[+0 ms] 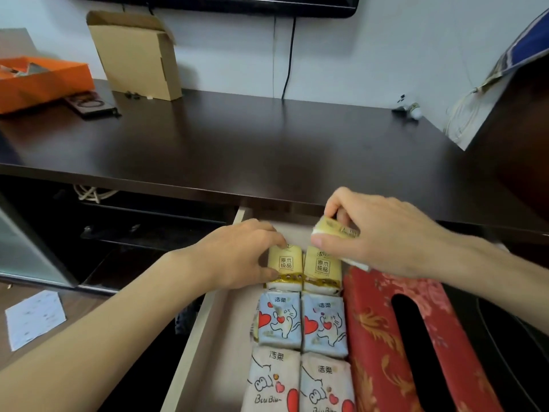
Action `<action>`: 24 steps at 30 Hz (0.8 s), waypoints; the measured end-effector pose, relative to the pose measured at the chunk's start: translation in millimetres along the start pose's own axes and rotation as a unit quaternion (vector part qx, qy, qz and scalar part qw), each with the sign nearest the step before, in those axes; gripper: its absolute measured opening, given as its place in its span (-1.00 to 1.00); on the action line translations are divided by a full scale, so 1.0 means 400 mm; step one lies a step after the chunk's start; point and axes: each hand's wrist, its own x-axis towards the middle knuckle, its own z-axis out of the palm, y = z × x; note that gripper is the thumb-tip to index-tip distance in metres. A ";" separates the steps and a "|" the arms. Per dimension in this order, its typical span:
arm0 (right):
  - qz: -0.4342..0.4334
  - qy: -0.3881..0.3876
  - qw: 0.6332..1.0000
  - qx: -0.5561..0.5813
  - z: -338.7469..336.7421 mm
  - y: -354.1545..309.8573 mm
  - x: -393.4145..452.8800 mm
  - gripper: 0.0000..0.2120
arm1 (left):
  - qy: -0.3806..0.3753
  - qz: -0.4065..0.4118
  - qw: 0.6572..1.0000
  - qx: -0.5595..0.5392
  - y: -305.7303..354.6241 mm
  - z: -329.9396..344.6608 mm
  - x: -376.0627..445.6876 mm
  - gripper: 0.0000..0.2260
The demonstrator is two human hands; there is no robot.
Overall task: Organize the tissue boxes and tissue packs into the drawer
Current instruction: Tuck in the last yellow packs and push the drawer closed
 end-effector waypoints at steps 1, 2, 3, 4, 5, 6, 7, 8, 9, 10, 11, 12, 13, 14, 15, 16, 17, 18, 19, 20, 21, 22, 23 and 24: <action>0.002 -0.024 1.000 0.002 0.015 -0.007 -0.015 -0.53 | -0.007 0.002 1.000 0.007 0.002 0.006 0.003 -0.49; 0.004 -0.046 0.999 -0.001 0.032 -0.016 -0.025 -0.56 | -0.011 0.005 1.000 0.015 0.003 0.010 0.005 -0.48; 0.006 -0.060 0.998 -0.008 0.049 -0.025 -0.035 -0.58 | -0.013 0.009 1.000 0.023 0.006 0.014 0.007 -0.48; 0.006 -0.061 0.998 -0.021 0.065 -0.035 -0.041 -0.60 | -0.014 0.011 0.999 0.028 0.007 0.015 0.009 -0.48; 0.004 -0.053 0.998 -0.037 0.078 -0.044 -0.043 -0.62 | -0.012 0.012 0.999 0.031 0.007 0.014 0.010 -0.48; 0.000 -0.041 0.998 -0.052 0.086 -0.052 -0.043 -0.62 | -0.009 0.012 0.999 0.031 0.007 0.012 0.010 -0.48; -0.005 -0.033 0.997 -0.063 0.090 -0.060 -0.041 -0.62 | -0.006 0.013 0.999 0.030 0.007 0.009 0.008 -0.48; -0.009 -0.031 0.997 -0.070 0.091 -0.068 -0.038 -0.60 | -0.004 0.014 0.999 0.029 0.006 0.006 0.005 -0.49; -0.010 -0.033 0.997 -0.073 0.091 -0.076 -0.033 -0.59 | -0.001 0.013 1.000 0.026 0.004 0.002 0.001 -0.50; -0.011 -0.034 0.997 -0.072 0.093 -0.083 -0.029 -0.59 | 0.002 0.010 1.000 0.023 0.002 -0.002 -0.005 -0.52; -0.012 -0.032 0.997 -0.071 0.096 -0.089 -0.024 -0.59 | 0.005 0.006 1.000 0.019 -0.002 -0.006 -0.012 -0.55; -0.014 -0.026 0.997 -0.070 0.102 -0.094 -0.020 -0.60 | 0.011 0.002 1.000 0.014 -0.006 -0.011 -0.022 -0.57; -0.018 -0.020 0.997 -0.074 0.107 -0.101 -0.016 -0.61 | 0.019 -0.003 1.000 0.007 -0.012 -0.017 -0.032 -0.59; -0.021 -0.020 0.996 -0.082 0.115 -0.108 -0.013 -0.60 | 0.025 -0.009 1.000 -0.001 -0.019 -0.022 -0.044 -0.61; -0.026 -0.028 0.995 -0.096 0.124 -0.115 -0.013 -0.56 | 0.030 -0.015 0.999 -0.008 -0.025 -0.026 -0.056 -0.62; -0.033 -0.040 0.992 -0.116 0.139 -0.121 -0.014 -0.47 | 0.033 -0.020 0.999 -0.012 -0.031 -0.029 -0.067 -0.63; -0.041 -0.051 0.989 -0.132 0.153 -0.126 -0.019 -0.38 | 0.034 -0.025 0.999 -0.016 -0.037 -0.031 -0.078 -0.63; -0.044 -0.056 0.987 -0.141 0.161 -0.127 -0.025 -0.32 | 0.034 -0.031 0.999 -0.019 -0.041 -0.032 -0.087 -0.64; -0.041 -0.052 0.988 -0.141 0.157 -0.125 -0.030 -0.28 | 0.032 -0.037 0.999 -0.022 -0.044 -0.034 -0.096 -0.64; -0.037 -0.045 0.990 -0.129 0.147 -0.116 -0.033 -0.27 | 0.031 -0.041 0.998 -0.025 -0.045 -0.037 -0.105 -0.64; -0.042 -0.045 0.992 -0.107 0.133 -0.101 -0.035 -0.27 | 0.032 -0.044 0.998 -0.028 -0.044 -0.041 -0.114 -0.65; -0.055 -0.068 0.993 -0.078 0.116 -0.082 -0.035 -0.26 | 0.037 -0.045 0.998 -0.034 -0.041 -0.045 -0.124 -0.66; -0.072 -0.113 0.990 -0.039 0.097 -0.067 -0.037 -0.25 | 0.047 -0.044 0.997 -0.045 -0.036 -0.050 -0.135 -0.68; -0.089 -0.164 0.982 0.008 0.080 -0.059 -0.039 -0.22 | 0.064 -0.042 0.995 -0.064 -0.028 -0.054 -0.149 -0.70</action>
